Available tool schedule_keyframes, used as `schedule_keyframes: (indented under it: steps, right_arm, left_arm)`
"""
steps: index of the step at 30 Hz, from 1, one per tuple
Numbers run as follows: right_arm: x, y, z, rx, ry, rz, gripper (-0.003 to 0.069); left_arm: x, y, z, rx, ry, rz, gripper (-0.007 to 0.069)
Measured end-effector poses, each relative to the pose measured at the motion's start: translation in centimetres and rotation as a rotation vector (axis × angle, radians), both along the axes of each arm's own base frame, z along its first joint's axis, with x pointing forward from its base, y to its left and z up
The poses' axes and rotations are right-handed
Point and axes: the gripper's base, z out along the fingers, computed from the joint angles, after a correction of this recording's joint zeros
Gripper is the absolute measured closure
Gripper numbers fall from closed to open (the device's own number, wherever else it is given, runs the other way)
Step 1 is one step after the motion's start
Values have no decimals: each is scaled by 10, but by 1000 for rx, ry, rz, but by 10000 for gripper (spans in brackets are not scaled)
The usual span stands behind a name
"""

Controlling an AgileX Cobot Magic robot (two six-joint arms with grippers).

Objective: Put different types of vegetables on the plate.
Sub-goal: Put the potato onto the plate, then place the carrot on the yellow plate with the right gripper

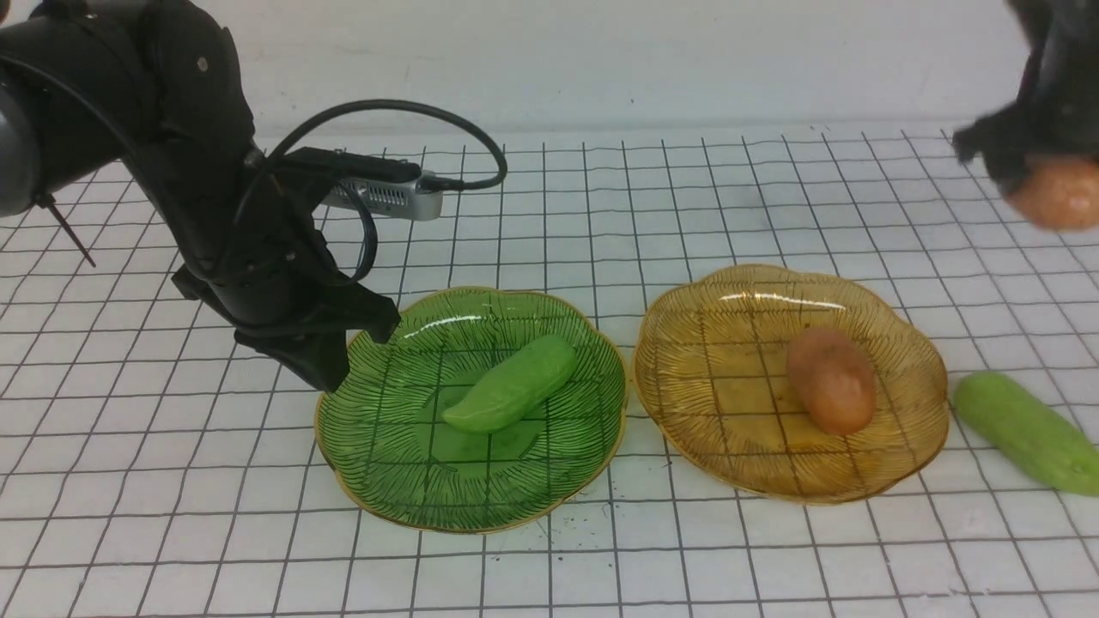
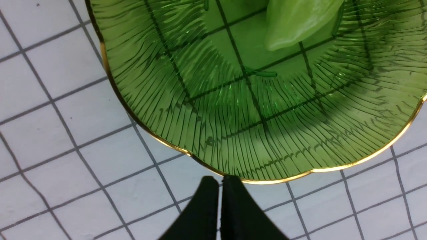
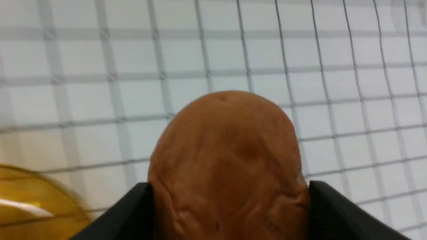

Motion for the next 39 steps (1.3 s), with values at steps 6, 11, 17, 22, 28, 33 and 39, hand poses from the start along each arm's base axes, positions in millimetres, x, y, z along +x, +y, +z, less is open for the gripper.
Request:
schedule_keyframes:
  steps: [6, 11, 17, 22, 28, 33, 39]
  right_arm:
    - [-22, 41, 3, 277, 57, 110, 132]
    - [-42, 105, -45, 273, 245, 282, 132]
    - [-54, 144, -87, 26, 348, 383, 72]
    - [-52, 149, -92, -78, 326, 369, -18]
    - [-49, 137, -85, -135, 295, 358, -32]
    - [-46, 86, -58, -23, 254, 250, 18]
    - [-49, 52, -39, 88, 222, 195, 59]
  left_arm:
    - [0, 1, 0, 6, -1, -1, 629]
    - [0, 1, 0, 6, -1, -1, 629]
    - [0, -1, 0, -13, 3, 3, 629]
    - [0, -2, 0, -22, 5, 4, 629]
    - [0, -2, 0, -24, 6, 5, 629]
    - [0, -2, 0, -24, 6, 5, 629]
    - [0, -2, 0, -24, 6, 5, 629]
